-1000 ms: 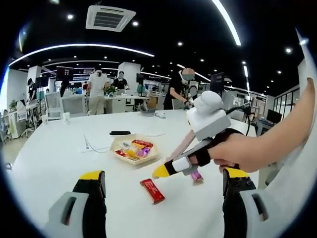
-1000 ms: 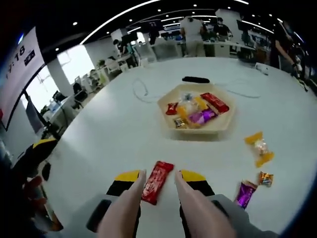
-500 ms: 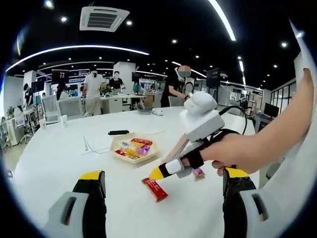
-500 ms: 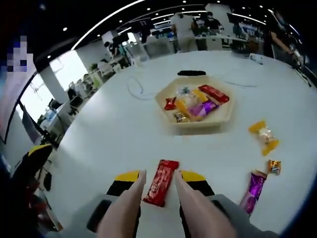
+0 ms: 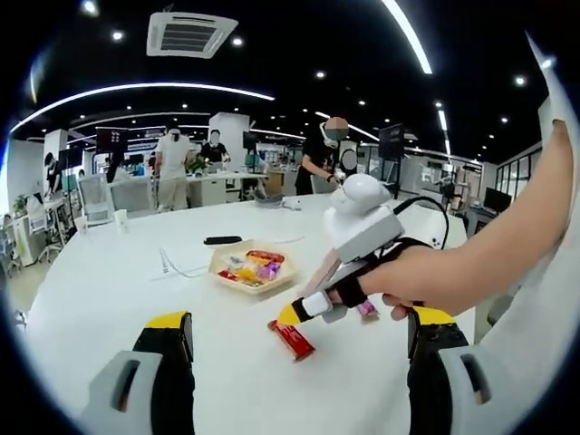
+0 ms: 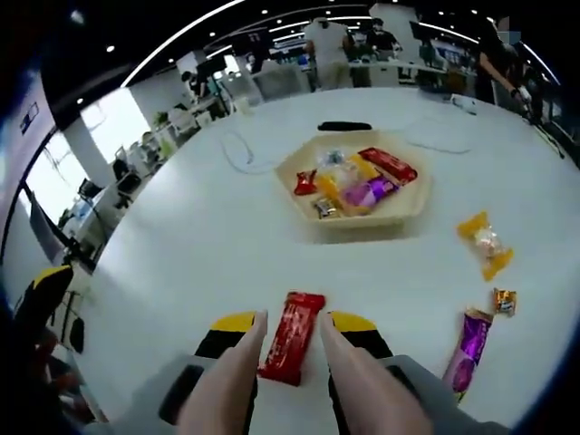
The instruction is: Place the target food into the container with the food tongs after gripping and lifting it, then release it inside without dropping or visibly crushing the food.
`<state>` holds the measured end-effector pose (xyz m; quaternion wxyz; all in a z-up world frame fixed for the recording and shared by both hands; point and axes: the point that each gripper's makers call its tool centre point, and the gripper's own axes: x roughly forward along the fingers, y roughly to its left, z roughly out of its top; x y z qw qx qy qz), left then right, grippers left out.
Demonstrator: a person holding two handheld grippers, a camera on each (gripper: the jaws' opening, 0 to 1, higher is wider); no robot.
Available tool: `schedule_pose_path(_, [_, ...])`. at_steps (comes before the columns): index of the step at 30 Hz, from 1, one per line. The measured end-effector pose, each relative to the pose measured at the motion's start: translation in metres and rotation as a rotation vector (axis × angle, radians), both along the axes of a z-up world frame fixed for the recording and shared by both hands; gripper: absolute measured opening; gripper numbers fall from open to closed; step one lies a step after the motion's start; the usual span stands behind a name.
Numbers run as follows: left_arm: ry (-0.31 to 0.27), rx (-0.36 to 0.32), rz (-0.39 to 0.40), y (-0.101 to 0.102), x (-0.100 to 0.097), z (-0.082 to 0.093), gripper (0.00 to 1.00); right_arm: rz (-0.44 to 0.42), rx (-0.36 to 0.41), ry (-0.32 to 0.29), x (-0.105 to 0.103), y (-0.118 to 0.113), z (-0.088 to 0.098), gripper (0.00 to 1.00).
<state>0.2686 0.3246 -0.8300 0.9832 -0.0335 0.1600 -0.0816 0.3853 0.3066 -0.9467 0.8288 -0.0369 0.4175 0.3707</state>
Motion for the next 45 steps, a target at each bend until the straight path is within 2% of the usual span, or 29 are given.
schedule_pose_path(5, [0.001,0.004,0.007,0.007,-0.003,0.001,0.99,-0.028,-0.001,-0.010,0.003,0.000,-0.003,0.29])
schedule_pose_path(9, [0.006,0.004,0.000,0.007,-0.004,-0.001,0.99,-0.013,-0.027,-0.027,-0.003,0.002,-0.007,0.29])
schedule_pose_path(14, [0.001,-0.003,-0.003,0.008,-0.006,-0.001,0.99,-0.029,-0.064,0.002,-0.009,-0.005,-0.018,0.29])
schedule_pose_path(20, [-0.009,-0.020,-0.001,0.013,-0.010,-0.003,0.99,-0.049,-0.056,-0.020,-0.006,-0.007,-0.011,0.29])
schedule_pose_path(25, [-0.012,-0.022,-0.005,0.017,-0.015,-0.003,0.99,-0.073,-0.065,-0.006,-0.005,-0.006,-0.017,0.29])
schedule_pose_path(29, [-0.021,-0.028,0.008,0.024,-0.019,-0.003,0.99,-0.068,-0.073,-0.023,-0.005,-0.004,-0.017,0.29])
schedule_pose_path(33, [-0.005,-0.040,0.005,0.024,-0.024,-0.010,0.99,-0.084,-0.066,-0.025,-0.001,-0.003,-0.018,0.29])
schedule_pose_path(45, [-0.009,-0.044,0.004,0.032,-0.026,-0.010,0.99,-0.075,-0.096,-0.067,0.003,-0.002,-0.017,0.28])
